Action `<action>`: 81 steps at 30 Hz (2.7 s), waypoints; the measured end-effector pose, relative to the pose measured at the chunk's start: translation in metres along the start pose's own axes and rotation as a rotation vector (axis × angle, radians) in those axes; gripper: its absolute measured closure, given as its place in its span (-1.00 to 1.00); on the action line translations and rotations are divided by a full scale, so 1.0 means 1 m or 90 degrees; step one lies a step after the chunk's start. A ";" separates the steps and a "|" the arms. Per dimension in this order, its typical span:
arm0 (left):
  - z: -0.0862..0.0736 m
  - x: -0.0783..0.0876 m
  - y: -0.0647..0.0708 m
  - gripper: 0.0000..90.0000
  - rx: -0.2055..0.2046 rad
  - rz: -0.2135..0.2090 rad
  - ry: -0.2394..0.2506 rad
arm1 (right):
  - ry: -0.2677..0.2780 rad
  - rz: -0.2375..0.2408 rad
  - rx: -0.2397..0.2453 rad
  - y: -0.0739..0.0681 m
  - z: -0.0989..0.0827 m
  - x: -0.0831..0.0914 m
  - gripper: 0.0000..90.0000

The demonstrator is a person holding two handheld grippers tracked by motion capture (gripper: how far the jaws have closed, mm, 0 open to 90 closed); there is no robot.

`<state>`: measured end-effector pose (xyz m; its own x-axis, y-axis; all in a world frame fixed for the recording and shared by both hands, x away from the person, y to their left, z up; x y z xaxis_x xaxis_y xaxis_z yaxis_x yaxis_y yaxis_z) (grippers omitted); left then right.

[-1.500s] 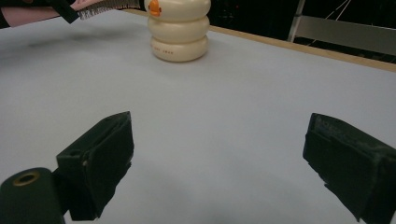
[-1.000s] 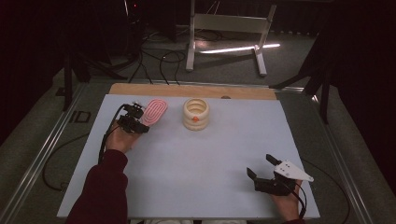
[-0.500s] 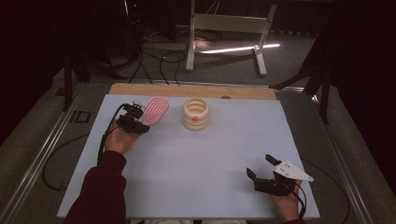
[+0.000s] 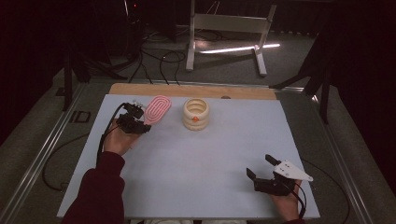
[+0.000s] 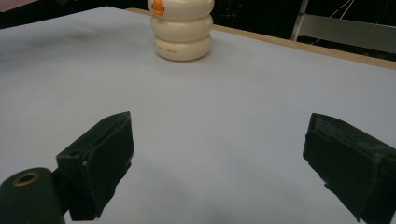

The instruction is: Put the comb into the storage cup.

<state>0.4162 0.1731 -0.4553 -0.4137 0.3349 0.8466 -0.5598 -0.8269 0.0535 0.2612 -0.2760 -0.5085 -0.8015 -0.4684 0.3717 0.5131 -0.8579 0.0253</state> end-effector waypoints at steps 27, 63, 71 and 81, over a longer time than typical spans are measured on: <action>0.001 0.019 0.014 0.55 -0.053 -0.022 0.036 | -0.001 0.004 0.001 -0.001 -0.001 -0.001 -0.81; 0.004 0.023 0.058 0.55 -0.141 -0.055 0.042 | 0.008 0.023 -0.035 0.003 0.004 -0.005 -0.81; 0.003 0.020 0.069 0.55 -0.162 -0.055 0.038 | 0.003 0.060 -0.056 0.001 0.018 -0.013 -0.81; 0.003 0.018 0.078 0.55 -0.174 -0.065 0.043 | -0.013 0.083 -0.050 -0.003 0.035 -0.025 -0.81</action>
<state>0.3676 0.1135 -0.4341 -0.3872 0.4462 0.8068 -0.7694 -0.6385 -0.0162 0.2907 -0.2543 -0.4854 -0.7226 -0.5734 0.3861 0.5866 -0.8041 -0.0965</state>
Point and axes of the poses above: each handheld gripper's, and its own axes: x roughly backward along the jaws, z roughly out of its top, y roughly to its right, the point moved 3 cm from there along -x, roughly forward along the jaws, and after that the axes turned 3 degrees about -z, right-handed, at the moved point
